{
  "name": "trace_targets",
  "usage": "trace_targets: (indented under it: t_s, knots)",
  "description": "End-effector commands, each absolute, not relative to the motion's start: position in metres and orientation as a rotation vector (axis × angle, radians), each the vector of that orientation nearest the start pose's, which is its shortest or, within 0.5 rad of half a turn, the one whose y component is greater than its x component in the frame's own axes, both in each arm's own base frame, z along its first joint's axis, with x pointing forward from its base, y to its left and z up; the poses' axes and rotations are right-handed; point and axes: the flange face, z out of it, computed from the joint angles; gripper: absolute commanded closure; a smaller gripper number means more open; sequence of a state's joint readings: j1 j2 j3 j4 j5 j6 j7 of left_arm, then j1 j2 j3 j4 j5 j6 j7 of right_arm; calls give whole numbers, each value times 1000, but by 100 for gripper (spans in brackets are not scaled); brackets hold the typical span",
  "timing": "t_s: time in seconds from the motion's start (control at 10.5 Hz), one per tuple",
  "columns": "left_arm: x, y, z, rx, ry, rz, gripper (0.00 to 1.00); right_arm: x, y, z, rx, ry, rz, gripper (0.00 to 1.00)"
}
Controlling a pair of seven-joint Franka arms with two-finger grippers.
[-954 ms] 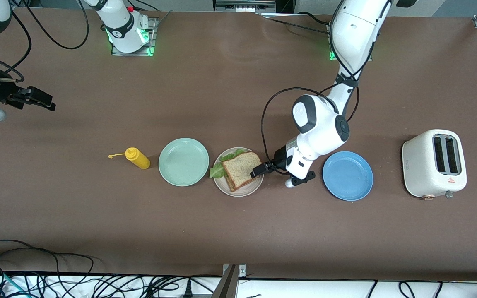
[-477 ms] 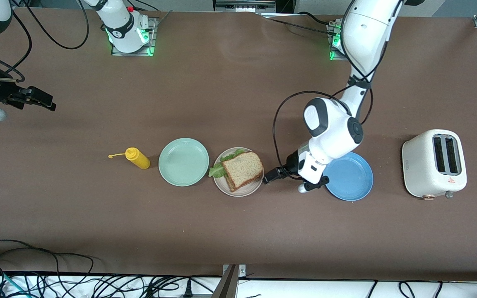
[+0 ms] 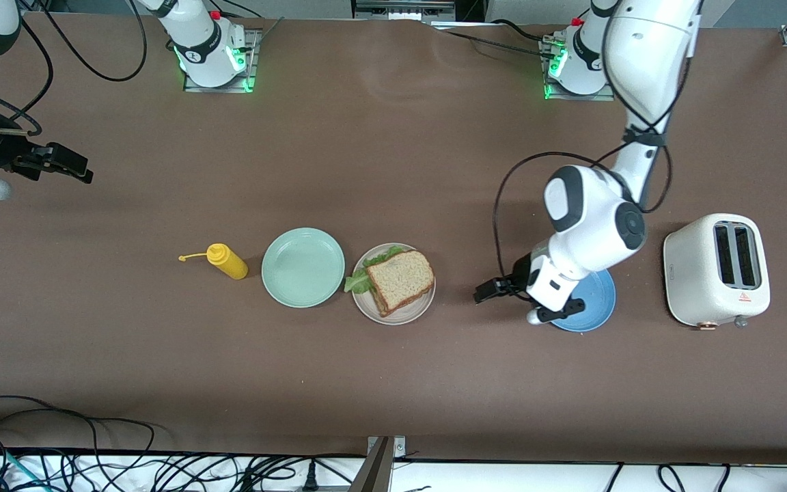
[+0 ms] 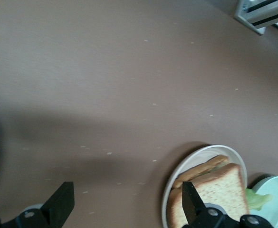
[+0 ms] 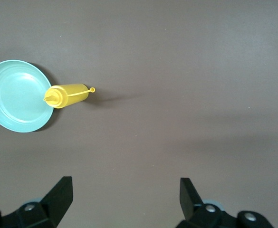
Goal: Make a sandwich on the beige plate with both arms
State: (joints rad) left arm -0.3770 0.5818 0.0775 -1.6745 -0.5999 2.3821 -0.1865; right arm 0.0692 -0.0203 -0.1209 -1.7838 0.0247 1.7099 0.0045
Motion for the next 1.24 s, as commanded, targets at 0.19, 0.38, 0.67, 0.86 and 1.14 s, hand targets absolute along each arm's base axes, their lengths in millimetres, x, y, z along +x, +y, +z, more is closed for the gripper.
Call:
trace_targets:
  t_s: [0.19,0.38,0.67,0.86,1.14]
  knots:
    - [655,-145,305,-3360,-319,47,0,548,-24,549,-3095,95,82,0]
    - [654,-119,319,-3287,-247,48,0,548,-24,549,-3095,95,82,0]
    - [648,-74,339,-3200,-104,60,0,548,-24,549,-3095,95,82,0]
    - [639,-38,351,-3194,-7,91,0,548,-24,550,-3095,93,80,0]
    - [623,9,388,-3132,83,165,0,548,-24,550,-3095,95,80,0]
